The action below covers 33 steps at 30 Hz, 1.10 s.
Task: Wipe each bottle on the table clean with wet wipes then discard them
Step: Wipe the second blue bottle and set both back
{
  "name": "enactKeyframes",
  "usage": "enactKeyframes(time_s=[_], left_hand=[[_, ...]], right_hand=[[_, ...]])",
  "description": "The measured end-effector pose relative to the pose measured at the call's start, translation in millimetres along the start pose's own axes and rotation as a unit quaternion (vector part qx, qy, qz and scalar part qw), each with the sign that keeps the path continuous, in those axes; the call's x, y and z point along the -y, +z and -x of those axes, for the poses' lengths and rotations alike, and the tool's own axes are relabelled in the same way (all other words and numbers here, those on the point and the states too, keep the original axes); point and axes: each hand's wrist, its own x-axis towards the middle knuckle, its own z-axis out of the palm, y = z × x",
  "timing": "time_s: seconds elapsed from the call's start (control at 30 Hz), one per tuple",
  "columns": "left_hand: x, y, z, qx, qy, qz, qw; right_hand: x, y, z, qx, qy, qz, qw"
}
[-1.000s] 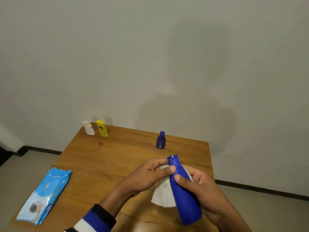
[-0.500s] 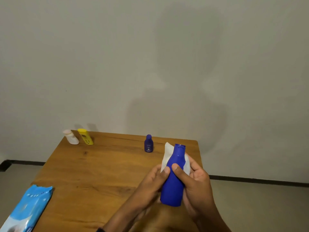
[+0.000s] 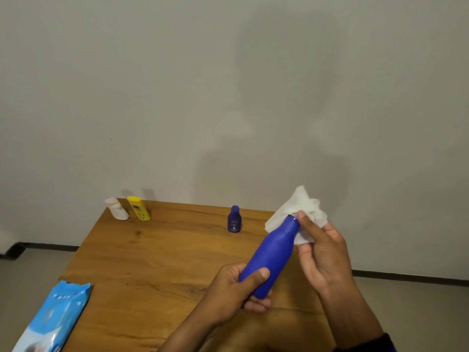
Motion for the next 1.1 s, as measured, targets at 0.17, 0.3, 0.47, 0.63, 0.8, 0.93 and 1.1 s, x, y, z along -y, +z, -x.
enactKeyframes(time_s=[0.17,0.3,0.47,0.63,0.8,0.93,1.1], left_hand=[[-4,-19,-10,-0.015,0.027,0.013,0.999],[-11,-28,-22,0.052,0.033,-0.104,0.993],[-8,-28,-41,0.069,0.045,-0.258,0.963],[-29,-25,-65,0.013,0.127,-0.250,0.960],[-49,-16,-88,0.069,0.172,-0.332,0.925],[-57,-15,-106,0.082,0.190,-0.397,0.894],[-64,-25,-143,0.010,0.212,-0.413,0.886]], right_hand=[[19,-13,-6,-0.081,-0.040,0.061,0.994],[-9,-23,10,0.109,0.012,0.368,0.923],[-31,-45,11,0.089,-0.027,0.543,0.834],[-38,-65,1,0.089,-0.043,0.630,0.771],[-47,-67,-18,0.074,-0.082,0.617,0.779],[-50,-63,-34,0.054,-0.124,0.599,0.789],[-36,-65,-49,-0.072,-0.143,0.471,0.867]])
